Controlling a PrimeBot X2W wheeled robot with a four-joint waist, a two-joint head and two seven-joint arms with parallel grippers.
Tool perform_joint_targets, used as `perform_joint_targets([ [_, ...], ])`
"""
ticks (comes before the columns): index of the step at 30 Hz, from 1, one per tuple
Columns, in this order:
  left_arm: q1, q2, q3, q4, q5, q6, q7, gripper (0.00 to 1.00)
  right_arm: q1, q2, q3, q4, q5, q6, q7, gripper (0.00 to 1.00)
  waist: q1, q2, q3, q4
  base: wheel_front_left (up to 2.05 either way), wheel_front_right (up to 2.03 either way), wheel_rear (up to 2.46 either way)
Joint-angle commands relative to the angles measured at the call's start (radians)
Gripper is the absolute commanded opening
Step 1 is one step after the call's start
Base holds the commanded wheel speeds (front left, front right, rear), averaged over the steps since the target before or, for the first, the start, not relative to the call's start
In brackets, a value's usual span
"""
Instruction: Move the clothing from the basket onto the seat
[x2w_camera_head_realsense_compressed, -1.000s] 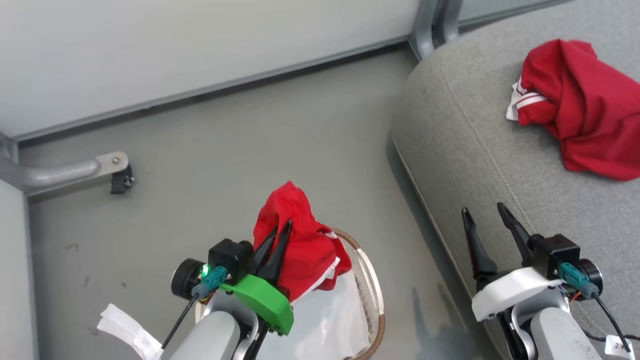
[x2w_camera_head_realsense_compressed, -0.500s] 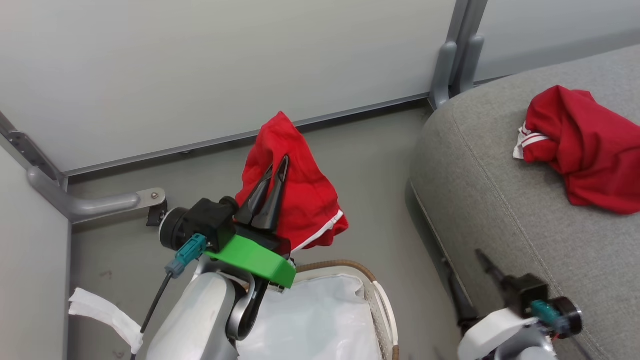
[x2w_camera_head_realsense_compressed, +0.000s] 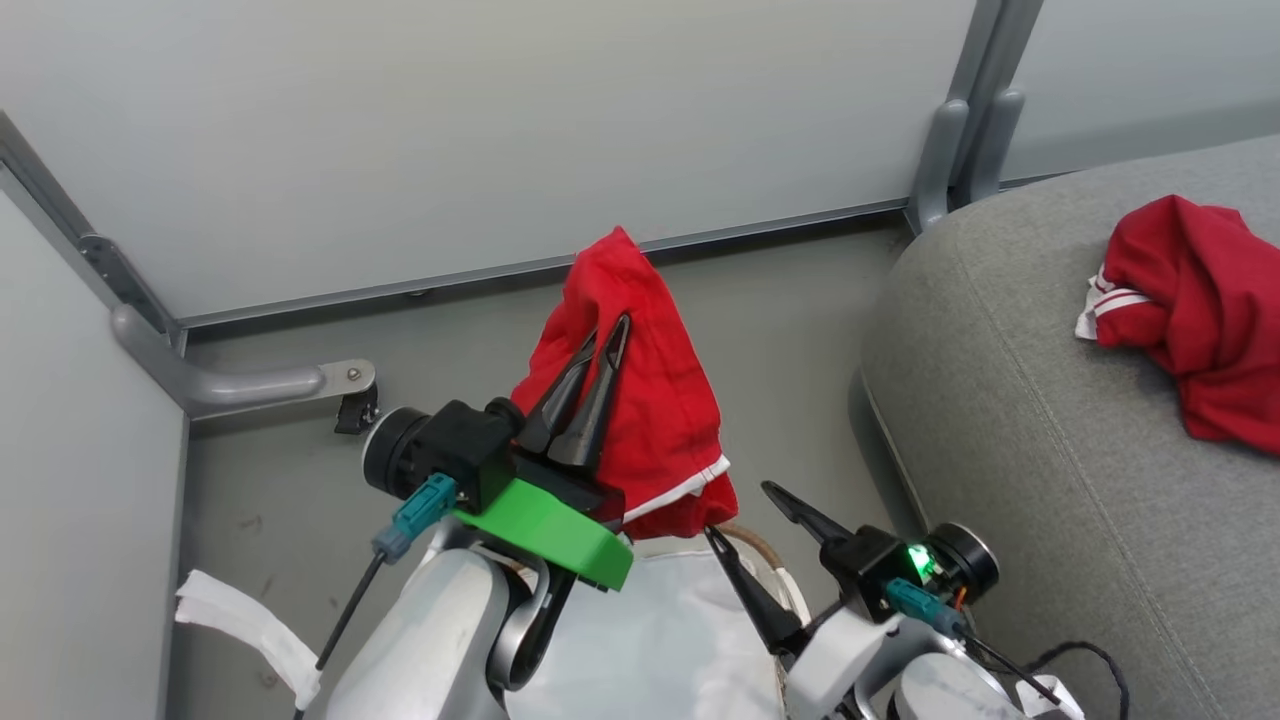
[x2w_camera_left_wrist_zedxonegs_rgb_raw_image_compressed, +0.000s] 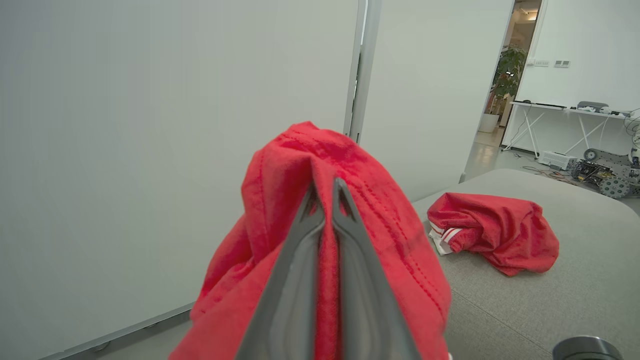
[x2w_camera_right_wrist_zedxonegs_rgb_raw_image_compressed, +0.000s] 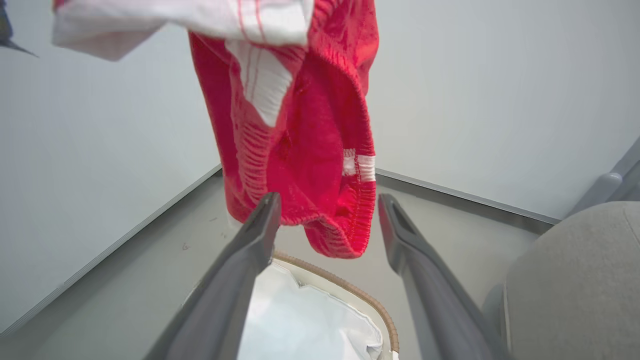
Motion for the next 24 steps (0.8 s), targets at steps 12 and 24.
perform_joint_targets([
  [12, -0.044, -0.011, -0.08, 0.013, -0.027, -0.004, -0.003, 0.0, -0.155, -0.004, 0.127, 0.056, 0.073, -0.001, -0.002, 1.0, 0.0, 0.0, 0.018, 0.096, 0.0, 0.0, 0.0],
  [24, -0.032, -0.015, -0.093, 0.028, -0.045, -0.004, -0.003, 0.0, -0.181, -0.004, 0.15, 0.125, 0.137, -0.001, -0.002, 0.0, 0.0, 0.0, 0.018, 0.11, 0.0, 0.0, 0.0],
])
